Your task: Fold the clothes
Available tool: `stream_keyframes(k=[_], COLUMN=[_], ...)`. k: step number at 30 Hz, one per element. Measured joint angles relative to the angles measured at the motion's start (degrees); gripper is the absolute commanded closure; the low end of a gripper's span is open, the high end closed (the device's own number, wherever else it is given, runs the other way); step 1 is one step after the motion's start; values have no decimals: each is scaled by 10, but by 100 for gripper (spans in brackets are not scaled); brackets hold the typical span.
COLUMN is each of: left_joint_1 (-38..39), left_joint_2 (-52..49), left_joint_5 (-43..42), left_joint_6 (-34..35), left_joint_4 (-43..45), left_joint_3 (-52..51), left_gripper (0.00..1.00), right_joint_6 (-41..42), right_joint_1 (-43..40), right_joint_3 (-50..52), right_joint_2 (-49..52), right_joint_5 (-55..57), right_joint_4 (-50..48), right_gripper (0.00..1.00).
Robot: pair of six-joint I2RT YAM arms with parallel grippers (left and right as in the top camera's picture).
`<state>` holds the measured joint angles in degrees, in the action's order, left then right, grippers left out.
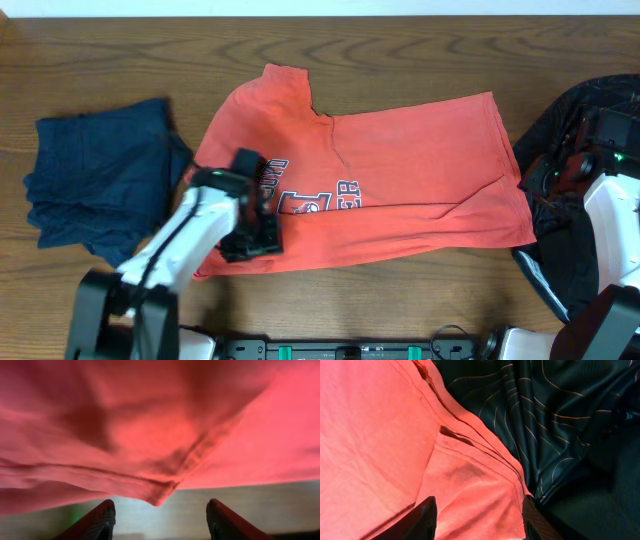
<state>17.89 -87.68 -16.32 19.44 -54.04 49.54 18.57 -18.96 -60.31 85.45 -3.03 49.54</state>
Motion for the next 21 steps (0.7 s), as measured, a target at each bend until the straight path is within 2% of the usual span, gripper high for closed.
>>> stream_keyframes(k=[4, 7, 8, 17, 18, 20, 21], left_joint_1=[34, 37, 37, 37, 37, 37, 37], left_joint_2=[-45, -63, -64, -64, -64, -64, -64], left_joint_5=[1, 5, 8, 17, 17, 17, 17], left_joint_6=[3, 3, 3, 0, 0, -3, -5], left_joint_4=[7, 17, 19, 20, 18, 11, 6], left_joint_3=[0, 0, 0, 0, 0, 0, 0], left_gripper=[61, 90, 93, 94, 91, 72, 70], right_joint_6=[0, 0, 0, 0, 0, 0, 0], right_joint_1=[0, 0, 0, 0, 0, 0, 0], right_joint_3=[0, 0, 0, 0, 0, 0, 0], right_joint_2=[0, 0, 0, 0, 0, 0, 0], right_joint_5=[0, 0, 0, 0, 0, 0, 0], right_joint_4=[1, 1, 1, 2, 2, 2, 2], right_gripper=[47, 47, 47, 47, 47, 47, 47])
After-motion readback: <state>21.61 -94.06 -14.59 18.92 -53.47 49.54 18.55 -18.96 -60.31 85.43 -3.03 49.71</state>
